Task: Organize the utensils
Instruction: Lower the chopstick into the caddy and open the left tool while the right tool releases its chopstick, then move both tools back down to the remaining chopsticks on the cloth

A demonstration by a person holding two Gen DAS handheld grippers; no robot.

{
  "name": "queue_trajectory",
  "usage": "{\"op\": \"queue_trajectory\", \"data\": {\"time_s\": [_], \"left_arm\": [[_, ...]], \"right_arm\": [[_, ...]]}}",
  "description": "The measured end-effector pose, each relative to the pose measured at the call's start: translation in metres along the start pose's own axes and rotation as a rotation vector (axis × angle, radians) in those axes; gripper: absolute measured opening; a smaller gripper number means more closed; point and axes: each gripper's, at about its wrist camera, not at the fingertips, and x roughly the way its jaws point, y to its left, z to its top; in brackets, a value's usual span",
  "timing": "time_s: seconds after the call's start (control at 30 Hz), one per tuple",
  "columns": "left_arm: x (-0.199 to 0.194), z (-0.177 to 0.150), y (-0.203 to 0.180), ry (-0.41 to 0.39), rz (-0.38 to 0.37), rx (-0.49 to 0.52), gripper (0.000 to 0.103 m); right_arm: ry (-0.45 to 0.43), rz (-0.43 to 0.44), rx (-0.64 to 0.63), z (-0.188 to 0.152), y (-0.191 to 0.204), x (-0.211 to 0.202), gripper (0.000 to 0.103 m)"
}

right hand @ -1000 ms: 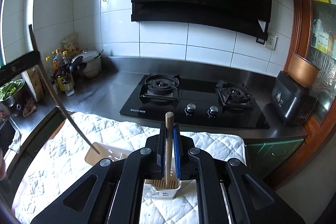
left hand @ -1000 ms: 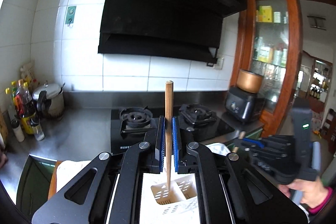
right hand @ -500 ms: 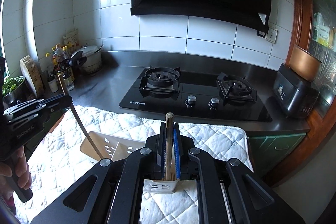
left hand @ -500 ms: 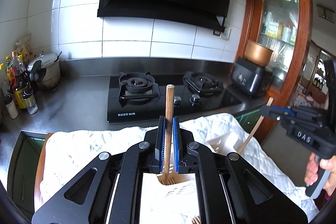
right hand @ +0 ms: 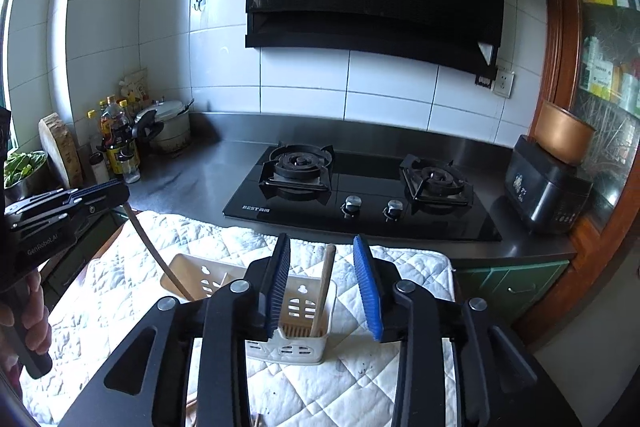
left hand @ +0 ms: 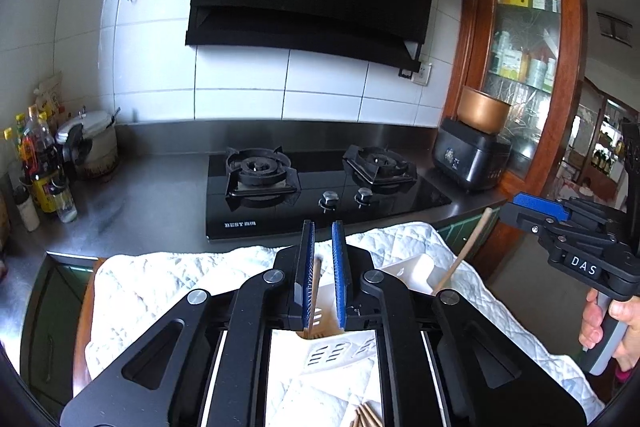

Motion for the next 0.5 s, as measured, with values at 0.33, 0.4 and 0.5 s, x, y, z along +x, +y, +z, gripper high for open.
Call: {"op": "queue_trajectory", "data": {"time_s": [0.33, 0.4, 0.5], "left_arm": [[-0.091, -0.042, -0.004, -0.018, 0.005, 0.012, 0.035], [-0.105, -0.06, -0.004, -0.004, -0.003, 0.014, 0.035], [-0.121, -0.087, -0.001, 0.031, -0.016, 0.006, 0.035]], "right_arm": [[0.049, 0.048, 0.003, -0.084, 0.011, -0.068, 0.039], [0.081, 0.058, 0.004, -0.11, 0.016, -0.075, 0.039], [0.134, 0.077, 0.007, -0.148, 0.027, -0.082, 0.039]]}}
